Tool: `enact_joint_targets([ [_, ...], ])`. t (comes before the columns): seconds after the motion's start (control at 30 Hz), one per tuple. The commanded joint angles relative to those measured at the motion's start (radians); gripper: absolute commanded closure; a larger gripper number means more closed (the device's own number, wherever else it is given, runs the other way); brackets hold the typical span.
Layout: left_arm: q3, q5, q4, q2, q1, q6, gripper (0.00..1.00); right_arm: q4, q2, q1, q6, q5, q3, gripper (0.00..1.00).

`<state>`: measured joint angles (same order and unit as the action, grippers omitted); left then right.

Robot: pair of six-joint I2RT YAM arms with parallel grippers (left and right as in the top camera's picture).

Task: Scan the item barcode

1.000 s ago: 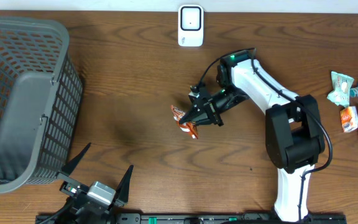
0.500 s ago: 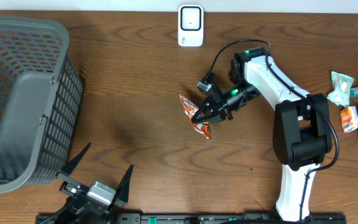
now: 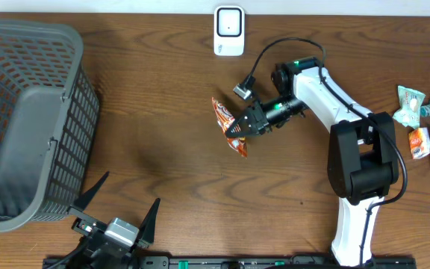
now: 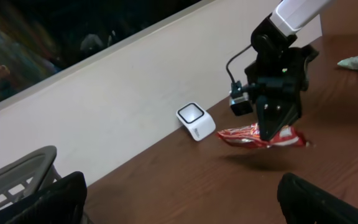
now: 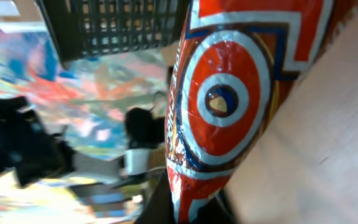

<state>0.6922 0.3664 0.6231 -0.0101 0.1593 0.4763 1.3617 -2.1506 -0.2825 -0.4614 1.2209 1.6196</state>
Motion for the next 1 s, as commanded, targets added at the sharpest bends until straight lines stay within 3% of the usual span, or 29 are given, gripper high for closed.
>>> enact_joint_targets([
  [0.0, -0.002, -0.001, -0.003, 0.007, 0.004, 0.010, 0.02, -0.094, 0.013, -0.015, -0.007, -0.159, -0.002, 0.99],
  [0.13, -0.002, -0.001, -0.003, 0.007, 0.004, 0.010, 0.02, -0.237, 0.012, -0.058, 0.009, -0.380, -0.032, 0.99],
  [0.37, -0.002, -0.002, -0.003, 0.007, 0.004, 0.010, 0.02, -0.364, 0.012, -0.170, 0.093, -0.410, -0.118, 0.99],
  [0.5, -0.002, -0.001, -0.003, 0.007, 0.004, 0.010, 0.02, -0.397, 0.012, -0.210, 0.204, -0.696, -0.118, 0.96],
  [0.57, -0.002, -0.001, -0.004, 0.007, 0.004, 0.010, 0.02, -0.402, 0.012, -0.226, 0.224, -0.748, -0.118, 0.97],
  [0.9, -0.002, -0.002, -0.003, 0.007, 0.004, 0.010, 0.02, -0.517, 0.011, -0.264, 0.218, -0.568, -0.233, 0.98],
  [0.93, -0.002, -0.001, -0.003, 0.007, 0.004, 0.010, 0.02, -0.519, 0.011, -0.262, 0.219, -0.560, -0.234, 0.90],
  [0.97, -0.002, -0.002, -0.003, 0.007, 0.004, 0.010, 0.02, -0.521, 0.011, -0.259, 0.219, -0.564, -0.234, 0.74],
])
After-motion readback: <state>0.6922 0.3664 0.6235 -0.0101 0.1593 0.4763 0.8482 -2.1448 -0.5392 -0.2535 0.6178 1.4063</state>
